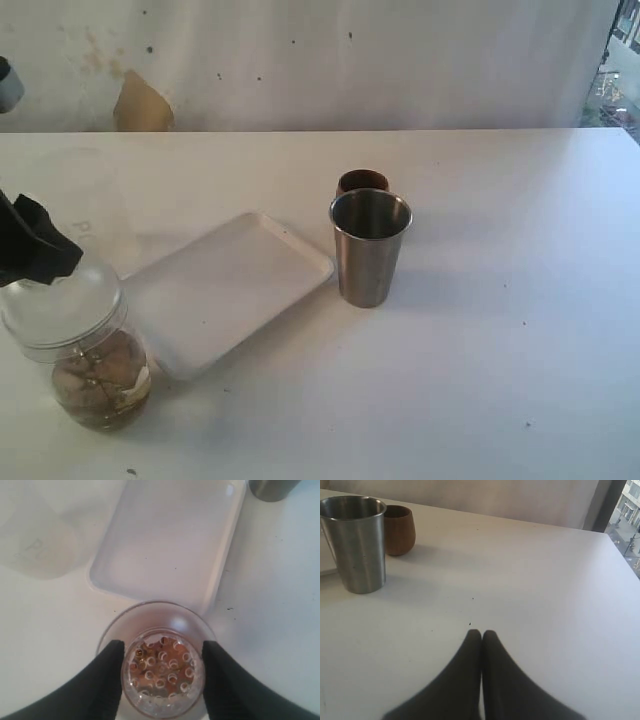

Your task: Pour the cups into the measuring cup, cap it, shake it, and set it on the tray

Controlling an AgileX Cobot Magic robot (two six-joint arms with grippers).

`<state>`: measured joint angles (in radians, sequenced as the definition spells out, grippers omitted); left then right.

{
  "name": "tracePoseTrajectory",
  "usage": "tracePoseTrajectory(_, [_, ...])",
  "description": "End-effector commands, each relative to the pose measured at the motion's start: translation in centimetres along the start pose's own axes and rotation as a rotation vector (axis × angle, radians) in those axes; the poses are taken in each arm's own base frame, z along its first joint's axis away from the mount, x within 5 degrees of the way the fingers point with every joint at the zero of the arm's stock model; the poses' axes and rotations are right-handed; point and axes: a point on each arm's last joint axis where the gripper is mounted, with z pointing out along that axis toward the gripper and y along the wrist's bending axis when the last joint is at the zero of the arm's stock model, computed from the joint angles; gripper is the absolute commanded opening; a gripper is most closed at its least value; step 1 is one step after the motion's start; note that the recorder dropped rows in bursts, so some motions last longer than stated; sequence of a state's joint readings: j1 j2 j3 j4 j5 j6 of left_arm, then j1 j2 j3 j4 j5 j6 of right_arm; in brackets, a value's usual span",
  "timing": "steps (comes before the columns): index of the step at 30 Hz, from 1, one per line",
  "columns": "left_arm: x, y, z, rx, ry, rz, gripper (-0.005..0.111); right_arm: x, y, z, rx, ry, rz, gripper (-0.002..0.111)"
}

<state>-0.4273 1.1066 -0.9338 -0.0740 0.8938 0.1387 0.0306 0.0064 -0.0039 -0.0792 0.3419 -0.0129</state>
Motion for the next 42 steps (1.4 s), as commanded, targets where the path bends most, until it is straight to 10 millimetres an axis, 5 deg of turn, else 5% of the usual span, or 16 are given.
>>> tracePoseTrajectory(1, [0.2, -0.2, 0.0, 0.016, 0.020, -0.012, 0.000, 0.1, 0.0, 0.0, 0.002, -0.005, 0.006, 0.000])
tracePoseTrajectory(5, [0.3, -0.1, 0.0, 0.008, 0.028, -0.005, 0.009, 0.1, 0.0, 0.0, 0.002, -0.005, 0.006, 0.000])
tracePoseTrajectory(13, [1.1, 0.0, 0.8, -0.006, 0.060, 0.006, 0.052, 0.1, 0.0, 0.0, 0.002, -0.005, 0.006, 0.000])
tracePoseTrajectory(29, [0.8, 0.1, 1.3, -0.018, -0.015, 0.007, 0.054, 0.1, 0.0, 0.0, 0.002, -0.005, 0.006, 0.000])
tracePoseTrajectory(36, [1.1, 0.1, 1.3, -0.014, 0.009, 0.007, 0.070, 0.1, 0.0, 0.0, 0.002, -0.005, 0.006, 0.000])
tracePoseTrajectory(42, [0.3, -0.2, 0.8, 0.017, -0.038, -0.022, 0.071, 0.1, 0.0, 0.0, 0.002, -0.005, 0.006, 0.000])
